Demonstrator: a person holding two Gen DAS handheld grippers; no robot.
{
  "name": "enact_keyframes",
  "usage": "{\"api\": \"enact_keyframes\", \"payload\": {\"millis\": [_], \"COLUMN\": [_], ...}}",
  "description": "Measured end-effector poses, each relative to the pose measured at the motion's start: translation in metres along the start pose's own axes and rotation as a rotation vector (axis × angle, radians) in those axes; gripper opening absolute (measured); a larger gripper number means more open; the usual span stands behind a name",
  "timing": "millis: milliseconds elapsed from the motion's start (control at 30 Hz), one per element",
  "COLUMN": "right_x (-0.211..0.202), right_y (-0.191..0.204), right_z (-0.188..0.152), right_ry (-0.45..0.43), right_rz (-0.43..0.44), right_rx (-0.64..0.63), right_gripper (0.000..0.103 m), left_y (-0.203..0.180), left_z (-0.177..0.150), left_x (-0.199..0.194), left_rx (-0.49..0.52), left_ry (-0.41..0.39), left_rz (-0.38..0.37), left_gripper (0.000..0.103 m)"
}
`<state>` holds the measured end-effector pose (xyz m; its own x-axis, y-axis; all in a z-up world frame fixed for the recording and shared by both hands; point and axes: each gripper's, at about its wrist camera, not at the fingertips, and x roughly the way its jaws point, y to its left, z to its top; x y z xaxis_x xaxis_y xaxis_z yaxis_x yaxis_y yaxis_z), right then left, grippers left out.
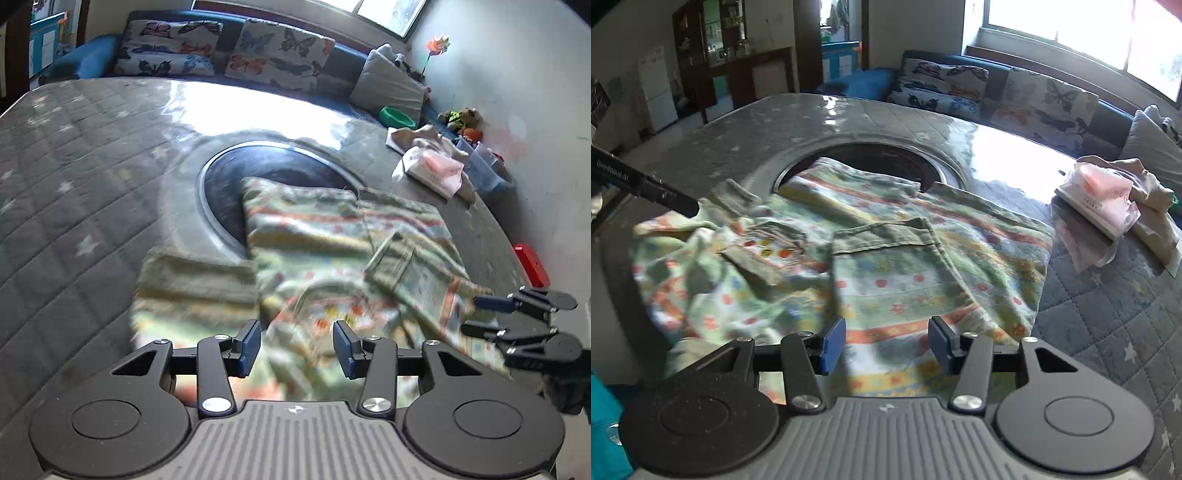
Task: Fold clothes
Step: 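Lay the garment flat on the table and open both grippers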
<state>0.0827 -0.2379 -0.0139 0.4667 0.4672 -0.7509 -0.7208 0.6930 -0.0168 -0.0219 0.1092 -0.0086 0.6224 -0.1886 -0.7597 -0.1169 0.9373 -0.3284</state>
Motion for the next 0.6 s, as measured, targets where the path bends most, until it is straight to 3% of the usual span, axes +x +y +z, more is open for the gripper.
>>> {"api": "enact_keyframes", "payload": {"millis": [267, 433, 600], "right_x": [0.035, 0.053, 0.068], "right_y": [-0.033, -0.064, -0.079], "right_z": [0.013, 0.023, 0.027], "right_ry": [-0.021, -0.012, -0.002], "right_rz": [-0.084, -0.139, -0.155], "right_rx": [0.085, 0.144, 0.183], "right_gripper": [0.050, 0.050, 0.050], "left_y": [-0.010, -0.004, -0.001], "left_z": [0.049, 0.064, 0.066], "left_x": [0.057, 0.091, 0.111], "left_rx": [0.052, 0.053, 0.078], "left_ry": [-0.057, -0.025, -0.008], "left_rz": [0.168, 0.219, 0.235], "left_gripper": [0.048, 0.050, 0.041]}}
